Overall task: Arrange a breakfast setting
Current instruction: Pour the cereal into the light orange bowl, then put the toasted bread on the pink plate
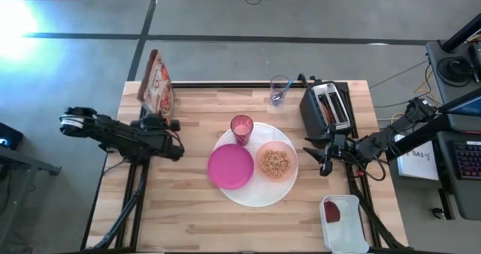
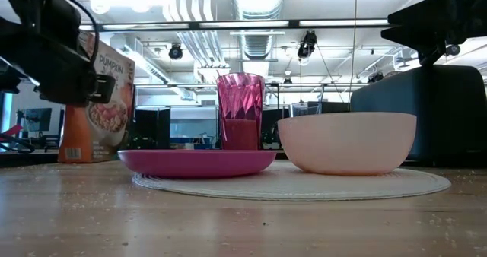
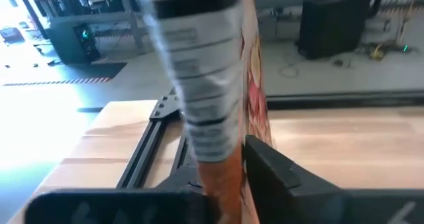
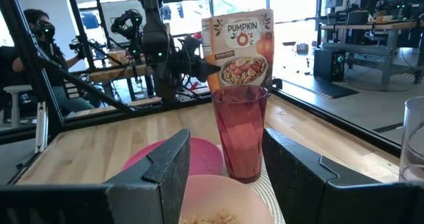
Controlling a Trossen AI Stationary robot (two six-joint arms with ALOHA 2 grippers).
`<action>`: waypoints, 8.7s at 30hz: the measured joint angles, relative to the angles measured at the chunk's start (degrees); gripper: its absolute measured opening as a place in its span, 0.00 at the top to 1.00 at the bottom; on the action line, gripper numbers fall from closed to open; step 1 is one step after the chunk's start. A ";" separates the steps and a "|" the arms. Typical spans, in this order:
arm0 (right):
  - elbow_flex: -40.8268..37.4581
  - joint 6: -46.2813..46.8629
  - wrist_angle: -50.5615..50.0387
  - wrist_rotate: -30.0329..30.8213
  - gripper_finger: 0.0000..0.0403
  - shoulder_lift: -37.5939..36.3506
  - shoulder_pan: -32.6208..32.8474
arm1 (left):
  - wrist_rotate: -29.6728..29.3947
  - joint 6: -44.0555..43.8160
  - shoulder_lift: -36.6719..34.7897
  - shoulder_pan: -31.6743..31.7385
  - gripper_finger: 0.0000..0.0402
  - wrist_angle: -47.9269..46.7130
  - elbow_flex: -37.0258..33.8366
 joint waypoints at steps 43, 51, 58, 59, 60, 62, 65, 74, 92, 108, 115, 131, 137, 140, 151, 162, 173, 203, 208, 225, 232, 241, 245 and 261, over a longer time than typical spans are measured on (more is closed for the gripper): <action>0.00 0.00 0.02 0.01 0.56 0.00 0.00 | 22.88 14.65 -0.46 -4.01 0.60 -9.24 16.58; 0.00 0.01 0.02 0.01 0.56 0.00 0.00 | 31.43 14.46 -0.46 -9.65 0.60 -8.77 15.86; 0.00 0.00 0.02 0.01 0.56 0.00 0.01 | 37.10 15.03 -0.46 -17.50 0.60 -7.23 17.32; -0.01 0.00 0.00 -0.01 0.56 0.00 0.00 | 38.78 15.66 -0.46 -18.66 0.60 -7.02 17.75; 0.00 0.00 0.01 0.00 0.56 0.00 -0.01 | 40.98 16.55 -0.46 -19.68 0.60 -6.49 18.17; 0.00 0.00 0.02 0.01 0.56 0.00 0.01 | 45.06 18.50 -0.46 -21.60 0.60 -4.90 19.11; 0.00 0.00 0.00 -0.01 0.56 0.00 0.00 | 46.30 22.53 -0.46 -24.06 0.60 0.26 20.18; 0.00 0.00 0.00 0.00 0.56 0.00 0.00 | 38.44 42.23 -0.46 -27.21 0.60 20.81 22.16; -0.01 0.00 0.02 0.01 0.56 0.00 0.00 | 36.71 55.58 -0.46 -27.17 0.60 30.72 28.46; 0.00 0.00 0.00 0.01 0.56 0.00 -0.01 | 31.33 66.23 -0.44 -26.58 0.60 31.99 35.56; -0.02 0.00 0.02 0.00 0.56 0.00 0.01 | 29.64 67.22 -0.11 -26.92 0.60 35.64 35.49; 0.00 0.00 0.07 0.01 0.56 0.00 0.00 | 30.63 67.42 9.45 -29.14 0.60 35.87 42.19; -0.02 -1.66 0.94 0.01 0.56 0.00 -0.01 | 30.49 70.80 13.11 -29.24 0.60 29.71 47.33; -0.02 -4.80 2.09 0.01 0.56 -0.11 -0.01 | 30.58 71.03 14.11 -29.22 0.60 26.42 49.10; -0.02 -2.07 2.31 0.04 0.56 0.02 -0.01 | 35.90 71.22 13.84 -29.22 0.60 23.78 49.25; 1.53 3.72 2.99 0.62 0.56 0.00 -0.12 | 23.45 66.04 14.67 -30.14 0.60 28.64 49.18; 20.48 1.01 -20.40 13.89 0.56 3.29 -3.59 | 20.43 64.12 14.62 -30.12 0.60 28.00 48.59; 44.00 53.09 -90.85 -6.09 0.56 23.28 -30.37 | 19.98 64.69 14.60 -30.29 0.60 26.13 48.24; 44.02 50.15 -90.93 -6.96 0.56 25.10 -34.15 | 20.00 65.60 14.60 -30.70 0.60 25.99 48.24; 44.06 43.89 -88.92 -9.88 0.69 25.46 -40.53 | 20.00 65.65 14.58 -30.86 0.60 23.80 48.24; 44.04 41.06 -86.31 -10.37 0.66 25.51 -40.55 | 20.02 65.65 14.56 -30.86 0.60 23.68 48.24; 44.04 40.86 -85.56 -10.45 0.64 25.41 -40.51 | 20.03 65.65 14.56 -30.86 0.60 23.66 48.24; 44.04 40.89 -85.44 -10.42 0.66 25.35 -40.51 | 20.03 65.65 14.56 -30.86 0.60 23.66 48.24; 44.04 40.93 -85.48 -10.06 0.67 25.35 -40.62 | 20.51 65.67 14.56 -30.88 0.60 23.26 48.24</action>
